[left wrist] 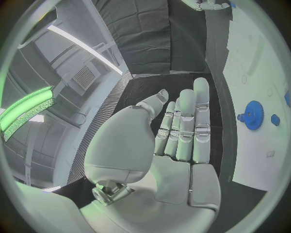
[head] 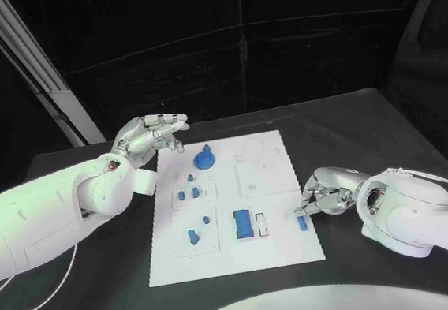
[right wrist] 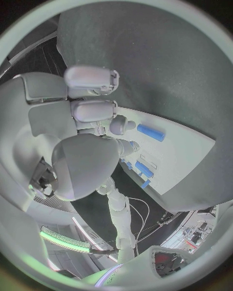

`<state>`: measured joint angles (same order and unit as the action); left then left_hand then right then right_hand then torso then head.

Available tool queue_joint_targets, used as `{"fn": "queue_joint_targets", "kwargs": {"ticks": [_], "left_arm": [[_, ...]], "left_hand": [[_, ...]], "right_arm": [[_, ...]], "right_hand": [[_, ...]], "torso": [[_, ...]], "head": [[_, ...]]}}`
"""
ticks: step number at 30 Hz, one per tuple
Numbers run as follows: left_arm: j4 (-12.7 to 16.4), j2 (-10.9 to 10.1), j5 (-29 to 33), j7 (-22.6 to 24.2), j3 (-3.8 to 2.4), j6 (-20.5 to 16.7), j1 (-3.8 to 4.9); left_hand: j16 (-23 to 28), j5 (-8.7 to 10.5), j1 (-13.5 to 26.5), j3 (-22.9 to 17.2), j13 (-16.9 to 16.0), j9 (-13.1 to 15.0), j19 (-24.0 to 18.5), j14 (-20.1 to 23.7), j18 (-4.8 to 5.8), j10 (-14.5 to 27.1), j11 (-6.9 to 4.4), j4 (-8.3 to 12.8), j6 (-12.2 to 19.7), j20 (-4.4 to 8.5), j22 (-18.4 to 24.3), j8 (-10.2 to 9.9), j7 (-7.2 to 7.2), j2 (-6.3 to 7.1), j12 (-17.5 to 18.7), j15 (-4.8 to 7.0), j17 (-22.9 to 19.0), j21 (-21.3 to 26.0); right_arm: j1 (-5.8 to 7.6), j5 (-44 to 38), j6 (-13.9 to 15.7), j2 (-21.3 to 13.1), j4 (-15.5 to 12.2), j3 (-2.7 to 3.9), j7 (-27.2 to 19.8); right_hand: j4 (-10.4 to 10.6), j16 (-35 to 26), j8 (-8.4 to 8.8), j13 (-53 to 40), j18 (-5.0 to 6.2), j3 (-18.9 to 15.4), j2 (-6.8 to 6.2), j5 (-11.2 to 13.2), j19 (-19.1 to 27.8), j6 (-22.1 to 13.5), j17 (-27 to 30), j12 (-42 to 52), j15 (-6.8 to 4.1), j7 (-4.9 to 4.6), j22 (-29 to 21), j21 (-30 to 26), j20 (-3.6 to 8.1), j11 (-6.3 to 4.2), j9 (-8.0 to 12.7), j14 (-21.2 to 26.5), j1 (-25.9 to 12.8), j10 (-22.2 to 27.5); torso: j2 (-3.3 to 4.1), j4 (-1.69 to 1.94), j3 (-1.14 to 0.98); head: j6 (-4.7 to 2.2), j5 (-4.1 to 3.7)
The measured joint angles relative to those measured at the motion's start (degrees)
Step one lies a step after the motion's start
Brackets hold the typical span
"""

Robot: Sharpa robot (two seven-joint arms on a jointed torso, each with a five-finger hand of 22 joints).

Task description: Assemble the parts on the task board

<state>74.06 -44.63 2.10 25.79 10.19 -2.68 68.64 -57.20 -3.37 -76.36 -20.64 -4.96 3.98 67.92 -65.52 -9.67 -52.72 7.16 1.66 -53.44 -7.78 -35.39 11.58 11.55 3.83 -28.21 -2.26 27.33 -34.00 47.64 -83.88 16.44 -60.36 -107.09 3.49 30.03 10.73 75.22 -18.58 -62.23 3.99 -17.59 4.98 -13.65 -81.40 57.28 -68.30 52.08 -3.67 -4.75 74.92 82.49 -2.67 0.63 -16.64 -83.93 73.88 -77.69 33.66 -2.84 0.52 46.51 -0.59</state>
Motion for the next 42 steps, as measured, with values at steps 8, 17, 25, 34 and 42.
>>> {"fn": "queue_joint_targets", "kwargs": {"ticks": [8,17,25,34,42], "left_arm": [[0.02,-0.1,0.0,-0.01,0.05,0.02,0.0],[0.02,-0.16,0.0,-0.02,0.06,0.04,0.0],[0.03,-0.22,0.0,-0.04,0.07,0.09,0.0],[0.06,-0.33,0.0,-0.08,0.07,0.14,0.0],[0.07,-0.4,0.0,-0.13,0.07,0.18,0.0]], "left_hand": [[0.0,0.0,0.0,0.0,0.0,0.0,0.0,0.0,0.0,0.0,0.0,0.0,0.0,0.0,0.0,0.0,0.0,0.0,0.0,0.0,-0.05,0.0],[0.0,0.0,0.0,0.0,-0.01,0.0,0.0,0.0,0.0,0.0,0.0,0.0,0.0,0.0,0.0,0.0,0.0,0.0,0.0,0.0,-0.05,0.0],[0.0,0.0,0.0,0.0,-0.01,0.0,0.0,0.0,0.0,0.0,0.0,0.0,0.0,0.0,-0.01,0.0,0.0,0.0,0.01,0.0,-0.04,0.0],[0.0,0.0,0.0,0.0,-0.01,0.0,0.0,0.0,0.0,0.0,0.0,0.0,0.0,0.0,-0.01,0.0,0.0,0.0,0.01,0.0,-0.04,0.0],[0.0,0.0,0.0,0.0,0.0,0.0,0.0,0.0,0.0,0.0,0.0,0.0,0.0,0.0,0.0,0.1,0.0,0.0,0.01,0.0,-0.05,0.0]], "right_arm": [[-0.04,-1.84,-3.65,1.31,0.93,-0.01,1.13],[-0.01,-3.69,-6.26,2.1,1.38,0.05,1.65],[-0.08,-8.0,-7.48,3.87,1.85,0.14,1.86],[-0.74,-15.48,-9.03,5.44,1.96,0.35,1.88],[-0.81,-18.7,-10.56,5.99,1.76,0.44,1.87]], "right_hand": [[0.07,0.0,0.24,0.07,0.0,-0.39,-0.22,0.79,0.0,0.18,0.1,-0.27,0.0,-0.18,0.0,0.0,0.0,0.0,0.08,0.0,-0.22,0.0],[0.07,-0.21,0.16,0.06,0.0,-0.39,-0.53,0.91,0.0,0.4,0.1,-0.27,0.0,0.04,0.0,0.0,0.0,0.0,0.05,0.0,0.09,0.0],[-0.9,-0.21,0.61,0.06,0.0,-0.43,-0.92,0.91,0.0,0.86,0.09,-0.5,0.0,-0.01,-0.01,0.0,0.01,0.0,0.01,0.0,2.17,0.0],[-3.61,-0.54,1.46,0.38,0.0,0.93,-0.42,3.0,0.0,1.26,0.2,-1.05,-0.01,0.0,-0.01,-0.23,0.01,-0.22,-0.01,0.0,6.96,0.22],[-5.31,-0.85,2.17,0.7,0.0,2.31,0.11,3.34,0.0,1.26,0.28,-1.71,0.0,-0.01,-0.01,-0.44,0.01,-0.42,0.04,0.0,9.26,0.42]], "torso": [[0.02,0.02,0.05],[0.03,0.02,0.07],[0.03,-0.04,0.07],[0.02,-0.01,0.1],[-0.02,-0.01,0.1]], "head": [[0.28,0.14],[0.5,0.21],[0.59,0.24],[0.75,0.14],[0.8,0.19]]}}
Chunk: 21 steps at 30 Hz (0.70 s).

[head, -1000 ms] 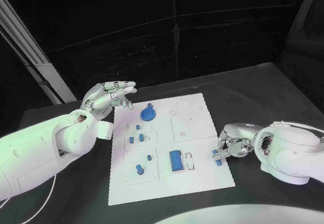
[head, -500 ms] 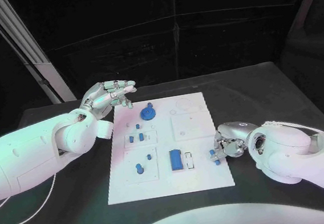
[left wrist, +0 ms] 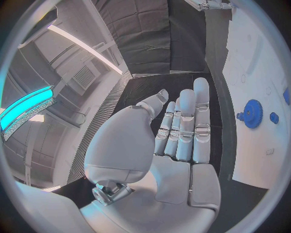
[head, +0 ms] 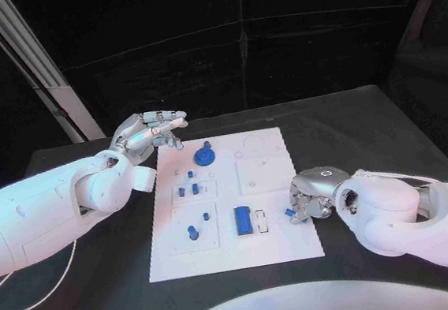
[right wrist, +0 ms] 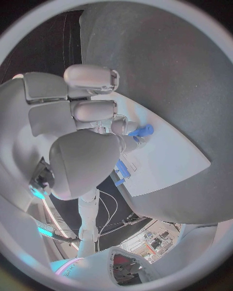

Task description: Assemble the parts on the task board

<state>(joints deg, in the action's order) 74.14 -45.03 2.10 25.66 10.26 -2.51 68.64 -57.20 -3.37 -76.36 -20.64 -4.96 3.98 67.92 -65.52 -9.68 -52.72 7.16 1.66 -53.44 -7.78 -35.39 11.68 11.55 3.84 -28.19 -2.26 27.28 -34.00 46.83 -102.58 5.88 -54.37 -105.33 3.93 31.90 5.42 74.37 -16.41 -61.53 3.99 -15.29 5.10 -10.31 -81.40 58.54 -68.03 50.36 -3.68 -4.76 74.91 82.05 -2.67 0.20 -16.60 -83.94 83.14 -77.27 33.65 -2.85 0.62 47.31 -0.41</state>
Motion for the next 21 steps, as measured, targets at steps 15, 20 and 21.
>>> {"fn": "queue_joint_targets", "kwargs": {"ticks": [15,20,21], "left_arm": [[0.02,-0.11,0.0,-0.1,0.0,0.05,0.0],[0.0,-0.06,0.0,-0.12,0.01,0.07,0.0],[-0.01,-0.05,0.0,-0.12,0.01,0.07,0.0]], "left_hand": [[0.0,0.0,0.0,0.0,0.06,0.0,0.0,0.0,0.0,0.0,0.0,0.0,0.0,0.0,0.05,0.14,0.0,0.0,0.0,0.0,-0.09,0.0],[0.0,0.0,0.0,0.0,0.06,0.0,0.0,0.0,0.0,0.0,0.0,0.0,0.0,0.0,0.05,0.14,0.0,0.0,0.0,0.0,-0.09,0.0],[0.0,0.0,0.0,0.0,0.06,0.0,0.0,0.0,0.0,0.0,0.0,0.0,0.0,0.0,0.05,0.14,0.0,0.0,0.0,0.0,-0.08,0.0]], "right_arm": [[-0.21,0.05,0.86,-0.42,-1.27,-0.13,0.38],[-0.46,2.67,3.04,-0.91,-2.06,-0.38,0.8],[-0.53,3.25,3.49,-0.94,-2.22,-0.41,0.85]], "right_hand": [[0.6,0.0,2.85,0.49,0.0,6.08,0.84,-13.09,0.0,0.6,-0.74,-0.99,0.01,-0.15,0.0,0.0,0.0,0.01,2.39,-0.01,2.07,0.43],[2.16,0.0,3.56,0.43,0.0,9.16,-0.41,-16.92,-0.09,1.04,-1.19,-0.99,0.0,-0.04,0.0,0.0,0.1,0.02,2.58,0.0,0.22,0.43],[2.49,0.24,3.67,0.34,0.0,9.93,-0.68,-17.43,-0.21,1.07,-1.3,-0.99,0.0,-0.07,0.0,0.0,0.22,0.02,2.64,0.0,-0.05,0.43]], "torso": [[0.01,0.01,-0.04],[0.01,0.03,-0.04],[0.01,0.06,-0.04]], "head": [[0.02,0.07],[0.02,0.09],[0.02,0.09]]}}
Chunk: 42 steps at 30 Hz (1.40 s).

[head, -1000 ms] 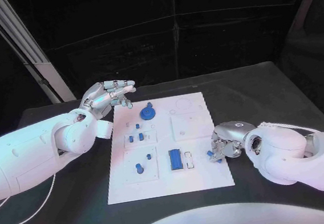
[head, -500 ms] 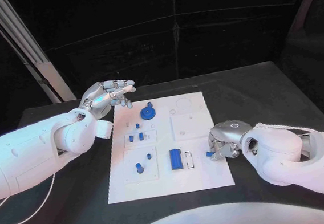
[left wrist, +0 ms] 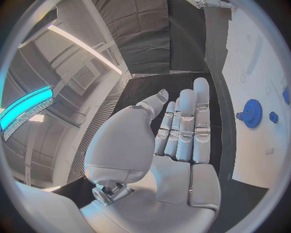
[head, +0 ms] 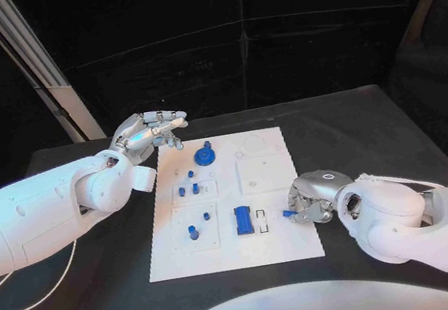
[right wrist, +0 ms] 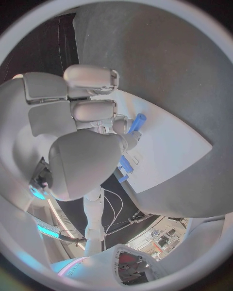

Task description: Assemble the parts on the task board

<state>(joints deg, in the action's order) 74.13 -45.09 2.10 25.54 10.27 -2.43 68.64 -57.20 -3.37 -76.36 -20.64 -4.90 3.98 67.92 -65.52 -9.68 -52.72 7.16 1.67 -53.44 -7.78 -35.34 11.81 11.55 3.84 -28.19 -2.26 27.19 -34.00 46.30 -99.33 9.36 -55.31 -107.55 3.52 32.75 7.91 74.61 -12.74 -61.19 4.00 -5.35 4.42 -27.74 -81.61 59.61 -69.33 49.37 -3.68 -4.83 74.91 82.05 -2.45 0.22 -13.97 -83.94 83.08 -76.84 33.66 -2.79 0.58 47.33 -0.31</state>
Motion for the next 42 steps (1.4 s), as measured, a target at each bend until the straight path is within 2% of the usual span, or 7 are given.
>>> {"fn": "queue_joint_targets", "kwargs": {"ticks": [6,8,12,19,24,27,42], "left_arm": [[0.0,0.0,0.0,-0.02,0.0,0.01,-0.01],[0.0,0.0,0.0,-0.03,0.0,0.01,-0.01],[0.03,0.0,0.0,-0.04,0.0,0.02,-0.01],[0.06,0.04,0.0,-0.07,0.0,0.02,-0.01],[0.09,0.08,0.0,-0.09,0.0,0.03,-0.01],[0.09,0.1,0.0,-0.11,0.0,0.04,-0.01],[0.04,0.34,0.0,-0.2,0.0,0.11,-0.01]], "left_hand": [[0.0,0.0,0.0,0.0,0.0,0.0,0.0,0.0,0.0,0.0,0.0,0.0,0.0,0.0,0.0,0.0,0.0,0.0,0.0,0.0,0.0,0.0],[0.0,0.0,0.0,0.0,0.0,0.0,0.0,0.0,0.0,0.0,0.0,0.0,0.0,0.0,0.0,0.0,0.0,0.0,0.0,0.0,0.0,0.0],[0.0,0.0,0.0,0.0,0.0,0.0,0.0,0.0,0.0,0.0,0.0,0.0,0.0,0.0,0.0,0.0,0.0,0.0,0.0,0.0,0.0,0.0],[0.0,0.0,0.0,0.0,0.0,0.0,0.0,0.0,0.0,0.0,0.0,0.0,0.0,0.0,-0.01,0.0,0.0,0.0,0.0,0.0,0.01,0.0],[0.0,0.0,0.0,0.0,-0.01,0.0,0.0,0.0,0.0,0.0,0.0,0.0,0.0,0.0,-0.01,0.0,0.0,0.0,0.0,0.0,0.01,0.0],[0.0,0.0,0.0,0.0,-0.01,0.0,0.0,0.0,0.0,0.0,0.0,0.0,0.0,0.0,-0.01,0.0,0.0,0.0,0.0,0.0,0.01,0.0],[0.0,0.0,0.0,0.0,-0.01,0.0,0.0,0.0,0.0,0.0,0.0,0.0,0.0,0.0,-0.01,0.0,0.0,0.0,0.0,0.0,0.01,0.0]], "right_arm": [[-0.04,3.94,3.51,-0.16,-0.77,-0.01,0.26],[-0.04,5.47,4.68,-0.13,-0.9,0.0,0.33],[-0.03,9.48,6.97,0.29,-0.91,0.0,0.5],[-0.02,17.19,10.33,1.94,-0.28,0.0,0.67],[-0.02,21.99,11.22,3.3,0.52,0.0,0.78],[-0.01,24.22,11.4,4.13,0.95,0.0,0.86],[0.0,28.49,11.3,6.33,3.15,0.01,1.46]], "right_hand": [[2.47,0.43,0.33,-0.46,0.0,3.98,-1.83,-0.78,-0.23,0.57,-0.69,0.36,0.0,0.09,0.0,0.28,0.18,-0.34,0.11,0.0,-1.82,-0.34],[3.38,0.53,0.51,-0.53,0.0,5.59,-2.52,-0.79,-0.42,0.89,-0.88,0.62,0.0,0.4,0.0,0.57,0.0,-0.55,0.11,0.0,-2.52,-0.56],[5.04,0.83,0.65,-0.87,0.0,8.36,-3.82,-0.79,-0.62,1.25,-1.33,1.06,0.0,0.2,0.0,0.67,0.21,-0.43,0.09,0.0,-3.82,-0.88],[6.32,1.09,0.66,-1.36,0.0,9.94,-5.25,-0.8,-0.62,1.65,-1.69,1.59,0.0,0.22,0.0,0.89,0.21,-0.43,-0.16,0.0,-4.75,-1.28],[7.11,1.31,0.66,-1.92,-0.01,10.74,-6.24,-3.1,-0.82,2.78,-1.89,2.27,0.0,0.58,0.0,0.89,0.02,-0.63,-0.52,0.0,-5.74,-1.89],[7.4,1.31,0.25,-1.73,-0.01,11.04,-6.42,-3.72,-1.02,3.12,-1.99,2.26,-0.22,0.8,0.0,0.89,0.22,-0.63,-0.69,-0.22,-6.3,-1.89],[7.88,1.59,-0.73,-2.13,0.0,11.5,-6.52,-3.73,-1.22,4.13,-2.19,2.59,-0.64,1.09,0.0,0.89,0.42,-1.07,-1.67,-0.21,-7.56,-2.34]], "torso": [[0.02,0.02,0.02],[0.04,0.02,0.03],[0.05,0.02,0.04],[0.07,0.01,0.07],[0.07,0.04,0.1],[0.07,0.04,0.1],[0.03,0.02,0.07]], "head": [[0.01,-0.02],[0.03,-0.02],[0.13,0.04],[0.32,0.02],[0.43,-0.03],[0.5,0.01],[0.59,0.27]]}}
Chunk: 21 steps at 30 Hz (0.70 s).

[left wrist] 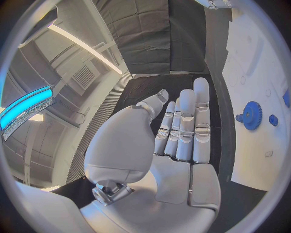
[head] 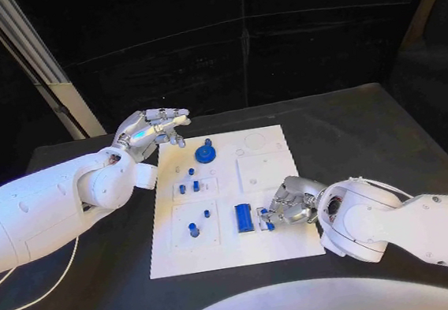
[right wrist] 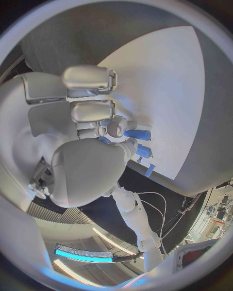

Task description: Assemble the parts on the task board

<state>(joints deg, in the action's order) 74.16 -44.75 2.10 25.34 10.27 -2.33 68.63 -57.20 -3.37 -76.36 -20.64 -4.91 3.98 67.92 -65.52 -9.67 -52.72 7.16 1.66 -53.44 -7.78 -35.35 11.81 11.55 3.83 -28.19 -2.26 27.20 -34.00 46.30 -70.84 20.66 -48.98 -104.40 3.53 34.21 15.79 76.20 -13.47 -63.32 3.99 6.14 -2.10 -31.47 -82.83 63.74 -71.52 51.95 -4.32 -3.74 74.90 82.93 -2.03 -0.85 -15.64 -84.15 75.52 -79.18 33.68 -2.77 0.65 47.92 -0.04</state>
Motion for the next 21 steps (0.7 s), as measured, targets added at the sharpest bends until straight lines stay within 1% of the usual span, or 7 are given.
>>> {"fn": "queue_joint_targets", "kwargs": {"ticks": [1,7,9,13,15,17,21], "left_arm": [[-0.01,0.02,0.0,-0.01,0.0,0.01,0.0],[-0.04,0.08,0.0,-0.06,0.0,0.04,0.01],[-0.05,0.11,0.0,-0.08,0.0,0.06,0.01],[-0.05,0.16,0.0,-0.13,0.0,0.1,0.01],[-0.06,0.16,0.0,-0.16,0.0,0.13,0.01],[-0.06,0.17,0.0,-0.19,0.0,0.15,0.01],[-0.06,0.19,0.0,-0.25,0.0,0.21,0.01]], "left_hand": [[0.0,0.0,0.0,0.0,0.0,0.0,0.0,0.0,0.0,0.0,0.0,0.0,0.0,0.0,0.0,0.0,0.0,0.0,0.0,0.0,0.0,0.0],[0.0,0.0,0.0,0.16,0.09,0.0,0.0,0.0,0.0,0.21,0.21,0.16,0.43,0.0,0.07,0.0,0.01,0.0,-0.28,0.0,-0.15,0.0],[0.0,0.0,0.0,0.16,0.09,0.0,0.0,0.0,0.0,0.21,0.21,0.16,0.42,0.0,0.06,0.0,0.01,0.0,-0.28,0.0,-0.15,0.0],[0.0,0.0,0.22,0.16,0.08,0.0,0.0,0.0,0.0,0.21,0.21,0.16,0.42,0.0,0.06,0.0,0.0,-0.22,-0.28,0.0,-0.15,0.0],[0.0,0.0,0.21,0.16,0.08,0.0,0.0,0.0,-0.01,0.21,0.21,0.16,0.42,0.0,0.06,0.0,0.0,-0.21,-0.28,0.0,-0.15,0.0],[0.0,0.0,0.21,0.16,0.08,-0.04,0.0,0.0,0.0,0.21,0.21,0.16,0.42,0.0,0.06,0.0,0.01,-0.21,-0.28,0.0,-0.14,0.0],[0.0,0.0,0.21,0.16,0.08,-0.05,0.0,0.0,0.0,0.21,0.21,0.16,0.42,0.0,0.06,0.0,0.0,-0.21,-0.28,0.0,-0.14,0.0]], "right_arm": [[0.0,0.11,0.03,0.12,0.15,0.0,0.02],[0.04,0.25,0.18,0.8,0.75,0.04,0.1],[0.05,0.25,0.23,1.0,0.87,0.05,0.16],[0.05,0.25,0.24,1.34,0.96,0.05,0.23],[0.05,0.24,0.23,1.45,1.02,0.05,0.27],[0.05,0.23,0.22,1.49,1.07,0.05,0.3],[0.05,0.21,0.17,1.66,1.17,0.05,0.33]], "right_hand": [[0.1,0.0,0.0,-0.09,0.0,0.09,0.0,0.0,0.0,0.25,0.0,0.0,0.0,0.01,0.0,0.0,0.0,-0.16,-0.01,0.0,0.0,-0.16],[0.19,0.0,-0.32,-0.36,0.0,0.15,0.01,0.03,0.0,0.54,-0.11,0.45,-0.01,0.23,0.0,0.0,0.0,-0.17,-0.39,0.01,-0.33,-0.17],[0.19,0.0,-0.35,-0.44,0.0,0.15,0.07,0.03,0.0,0.7,-0.11,0.45,-0.14,0.25,0.0,0.0,0.0,-0.37,-0.49,0.14,-0.39,-0.37],[0.19,0.0,-0.35,-0.64,0.0,0.15,0.07,0.36,0.0,0.83,-0.27,0.84,-0.2,0.38,0.0,0.23,0.0,-0.37,-0.46,0.2,-0.39,-0.37],[0.19,0.0,-0.35,-0.75,0.0,0.15,-0.21,0.61,0.0,0.93,-0.36,1.02,-0.2,0.47,0.0,0.23,0.0,-0.37,-0.45,0.21,-0.67,-0.37],[0.19,0.23,-0.35,-0.87,0.0,0.14,-0.21,0.66,-0.19,1.11,-0.44,1.07,-0.21,0.65,0.0,0.23,0.19,-0.57,-0.5,0.21,-0.67,-0.57],[0.19,0.23,-0.67,-1.02,0.0,0.14,-0.04,1.19,-0.2,1.12,-0.54,1.29,-0.21,0.66,0.0,0.24,0.2,-0.46,-0.86,0.21,-1.46,-0.7]], "torso": [[-0.01,-0.01,-0.01],[-0.01,-0.08,-0.03],[-0.01,-0.1,-0.03],[0.01,-0.11,-0.07],[0.01,-0.11,-0.06],[0.01,-0.11,-0.06],[0.0,-0.11,-0.05]], "head": [[-0.01,0.03],[-0.07,0.19],[-0.08,0.25],[-0.06,0.27],[-0.03,0.27],[-0.02,0.27],[-0.01,0.31]]}}
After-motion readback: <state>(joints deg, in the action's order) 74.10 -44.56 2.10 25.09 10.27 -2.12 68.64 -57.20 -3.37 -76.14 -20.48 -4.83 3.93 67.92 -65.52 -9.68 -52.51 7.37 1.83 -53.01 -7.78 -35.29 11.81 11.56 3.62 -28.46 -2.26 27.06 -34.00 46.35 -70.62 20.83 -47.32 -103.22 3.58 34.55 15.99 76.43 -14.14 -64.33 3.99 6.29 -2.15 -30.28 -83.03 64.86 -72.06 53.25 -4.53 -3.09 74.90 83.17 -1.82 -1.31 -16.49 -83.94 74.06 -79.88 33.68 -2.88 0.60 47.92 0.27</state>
